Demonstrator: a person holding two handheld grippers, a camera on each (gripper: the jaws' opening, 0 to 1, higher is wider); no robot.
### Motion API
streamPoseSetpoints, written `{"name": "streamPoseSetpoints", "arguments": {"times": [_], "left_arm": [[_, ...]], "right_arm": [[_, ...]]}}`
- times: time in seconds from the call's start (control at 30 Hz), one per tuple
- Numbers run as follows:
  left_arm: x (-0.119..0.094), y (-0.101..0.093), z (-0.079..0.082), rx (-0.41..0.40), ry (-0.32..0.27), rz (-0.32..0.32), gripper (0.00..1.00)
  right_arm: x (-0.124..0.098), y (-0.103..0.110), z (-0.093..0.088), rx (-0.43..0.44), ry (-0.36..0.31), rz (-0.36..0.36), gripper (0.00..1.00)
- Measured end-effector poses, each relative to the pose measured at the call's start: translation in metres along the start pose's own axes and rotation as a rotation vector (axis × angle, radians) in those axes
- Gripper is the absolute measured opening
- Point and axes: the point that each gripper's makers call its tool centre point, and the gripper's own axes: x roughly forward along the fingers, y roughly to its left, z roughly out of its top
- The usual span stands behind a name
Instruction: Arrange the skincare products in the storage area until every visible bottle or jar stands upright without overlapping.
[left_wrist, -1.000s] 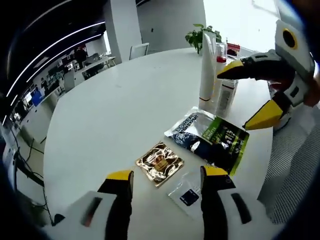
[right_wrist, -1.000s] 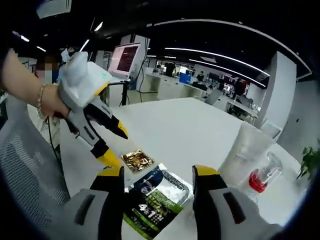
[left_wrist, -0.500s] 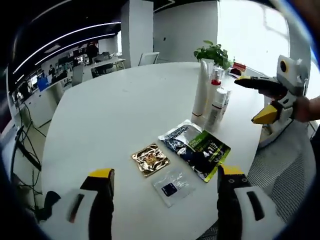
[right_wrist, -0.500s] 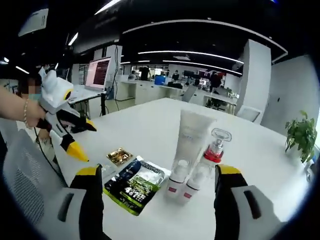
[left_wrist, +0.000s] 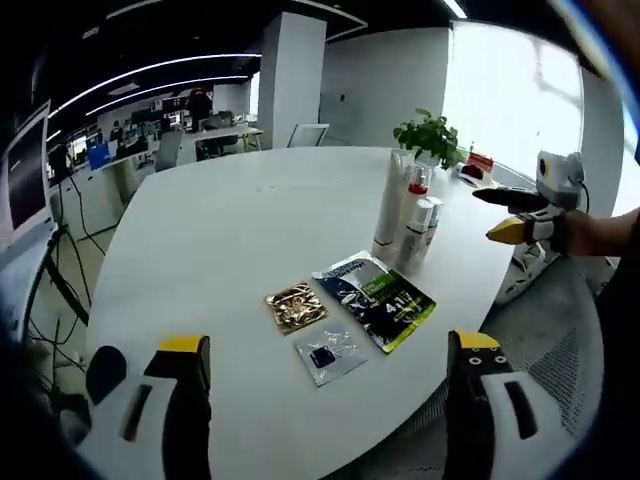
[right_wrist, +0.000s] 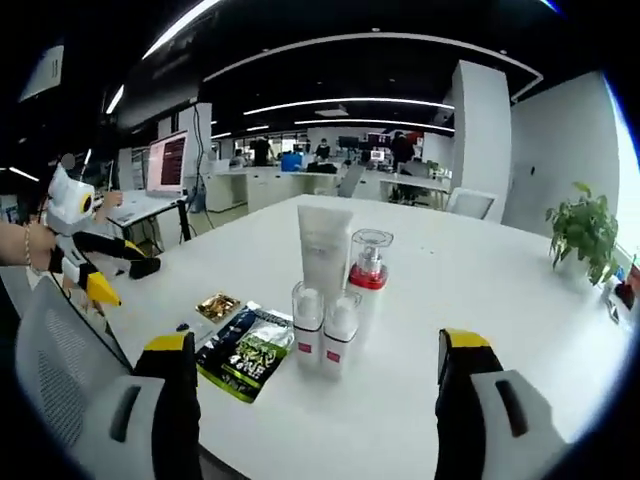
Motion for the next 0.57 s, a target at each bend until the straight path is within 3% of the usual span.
{"name": "streamPoseSetpoints", "arguments": {"times": [0.23, 0.27, 0.4, 0.57], "left_arm": [[-0.003, 0.003, -0.012, -0.031, -0.004, 0.043, 0.92], [-0.004, 0.003, -0.014, -0.008, 0.021, 0.05, 0.9], [-0.003, 0.002, -0.009, -0.015, 0.0, 0.061, 0.94], [-0.003, 0.003, -0.013, -0.011, 0.024, 0.066, 0.92]], "right_arm": [[0.0, -0.007, -0.009, 0.02, 0.017, -0.018, 1.0], [0.0, -0.007, -0.01, 0.024, 0.018, -0.016, 1.0], [0.002, -0.002, -0.01, -0.005, 0.027, -0.001, 1.0], [0.004, 0.004, -0.013, -0.021, 0.041, 0.02, 1.0]]}}
